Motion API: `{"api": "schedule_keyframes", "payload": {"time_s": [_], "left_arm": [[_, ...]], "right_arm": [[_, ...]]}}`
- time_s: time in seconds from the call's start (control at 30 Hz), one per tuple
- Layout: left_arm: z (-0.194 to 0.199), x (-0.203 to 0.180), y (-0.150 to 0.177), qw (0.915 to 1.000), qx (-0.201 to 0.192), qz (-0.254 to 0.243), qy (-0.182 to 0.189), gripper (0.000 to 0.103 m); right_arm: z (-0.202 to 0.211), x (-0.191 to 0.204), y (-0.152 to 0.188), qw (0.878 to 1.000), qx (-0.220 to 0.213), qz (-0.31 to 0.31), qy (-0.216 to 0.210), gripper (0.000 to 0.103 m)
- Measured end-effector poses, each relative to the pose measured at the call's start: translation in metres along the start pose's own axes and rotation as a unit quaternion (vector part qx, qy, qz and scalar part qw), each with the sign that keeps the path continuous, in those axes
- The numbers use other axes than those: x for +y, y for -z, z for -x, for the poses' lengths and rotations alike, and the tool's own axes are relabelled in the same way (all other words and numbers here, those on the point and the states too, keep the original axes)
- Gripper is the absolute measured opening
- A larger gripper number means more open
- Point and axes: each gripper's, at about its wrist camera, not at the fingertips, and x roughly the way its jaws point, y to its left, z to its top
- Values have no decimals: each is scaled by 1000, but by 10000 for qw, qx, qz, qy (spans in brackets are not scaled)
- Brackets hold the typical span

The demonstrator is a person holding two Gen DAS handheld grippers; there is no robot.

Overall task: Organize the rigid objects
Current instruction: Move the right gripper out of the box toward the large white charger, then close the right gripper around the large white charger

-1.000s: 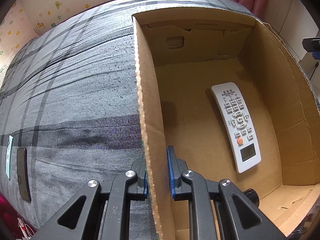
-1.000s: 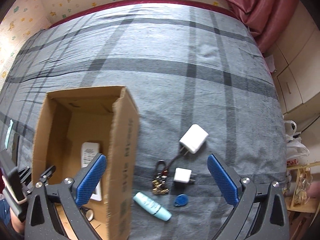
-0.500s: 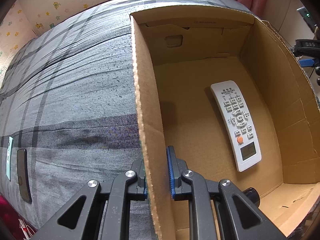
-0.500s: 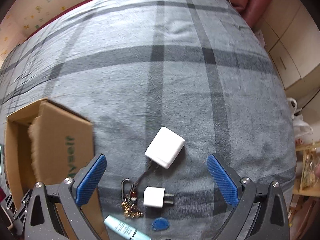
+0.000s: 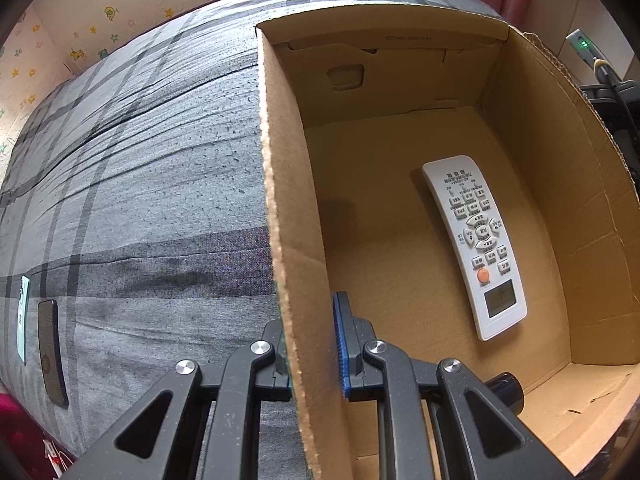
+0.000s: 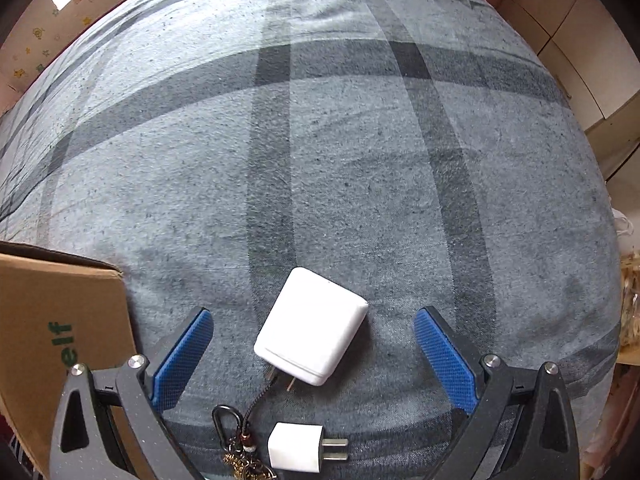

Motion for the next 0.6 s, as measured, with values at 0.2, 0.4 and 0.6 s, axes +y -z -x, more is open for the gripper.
{"api": "schedule_keyframes", "payload": {"time_s": [0.2,0.4,0.6], "left_arm": [[1,-1,0,10000,-11,-1,-24,16],[1,-2,1,10000,-12,24,-32,16],[2,-2,1,10000,-14,2,-53,16]], "right_arm": [[-8,-5,-4,9999,75,-103,9,93],[-13,3,-7,9995,283,-98,28,54],[-4,2,2,9998,128,-33,159,51]]}}
